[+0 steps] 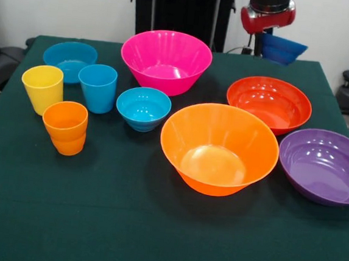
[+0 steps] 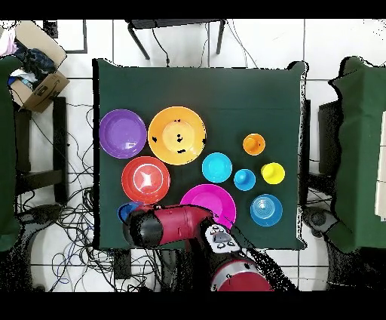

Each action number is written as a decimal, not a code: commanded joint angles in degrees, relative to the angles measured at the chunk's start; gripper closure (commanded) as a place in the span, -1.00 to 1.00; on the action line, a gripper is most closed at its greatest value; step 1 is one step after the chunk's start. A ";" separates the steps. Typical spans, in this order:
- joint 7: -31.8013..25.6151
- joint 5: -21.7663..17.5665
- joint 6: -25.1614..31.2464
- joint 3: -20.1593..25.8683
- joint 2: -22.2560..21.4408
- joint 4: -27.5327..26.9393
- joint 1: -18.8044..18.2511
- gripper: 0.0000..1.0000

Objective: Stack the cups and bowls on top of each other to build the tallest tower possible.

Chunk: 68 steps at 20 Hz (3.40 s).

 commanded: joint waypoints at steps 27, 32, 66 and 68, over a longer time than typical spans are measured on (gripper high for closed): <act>-17.72 -10.13 34.96 9.13 10.69 -39.55 -8.76 1.00; -19.92 -12.32 38.72 12.21 11.87 -41.89 -11.56 1.00; -19.57 -26.33 35.29 19.91 22.68 -49.18 -17.87 1.00; -19.65 -26.64 35.78 20.30 22.31 -48.86 -18.38 1.00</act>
